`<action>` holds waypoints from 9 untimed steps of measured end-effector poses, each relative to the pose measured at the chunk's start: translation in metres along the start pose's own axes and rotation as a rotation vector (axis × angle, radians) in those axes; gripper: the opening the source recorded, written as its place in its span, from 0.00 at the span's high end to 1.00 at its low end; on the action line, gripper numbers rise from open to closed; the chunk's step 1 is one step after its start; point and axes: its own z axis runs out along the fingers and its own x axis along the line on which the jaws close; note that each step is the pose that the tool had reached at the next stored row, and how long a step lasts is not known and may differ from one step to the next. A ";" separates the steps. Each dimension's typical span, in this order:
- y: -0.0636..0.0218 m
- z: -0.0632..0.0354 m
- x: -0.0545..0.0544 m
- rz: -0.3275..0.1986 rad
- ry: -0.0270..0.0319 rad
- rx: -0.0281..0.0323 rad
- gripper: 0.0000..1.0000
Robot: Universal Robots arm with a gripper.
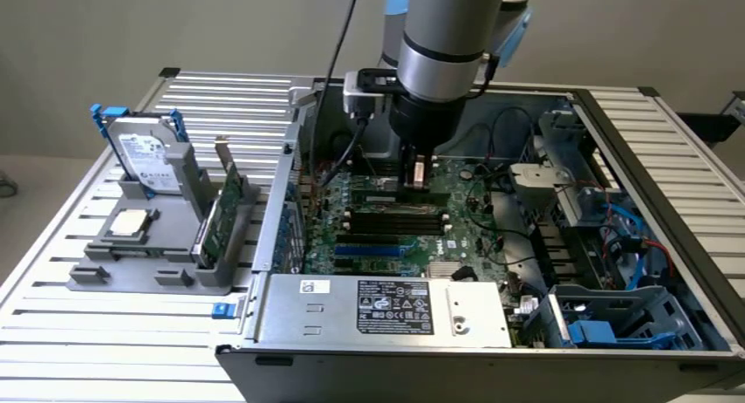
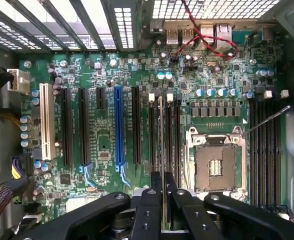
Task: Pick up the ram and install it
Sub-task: 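Insert the ram into the slot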
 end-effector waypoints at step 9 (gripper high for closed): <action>-0.0015 0.0162 0.002 0.007 -0.0004 0.0003 0.86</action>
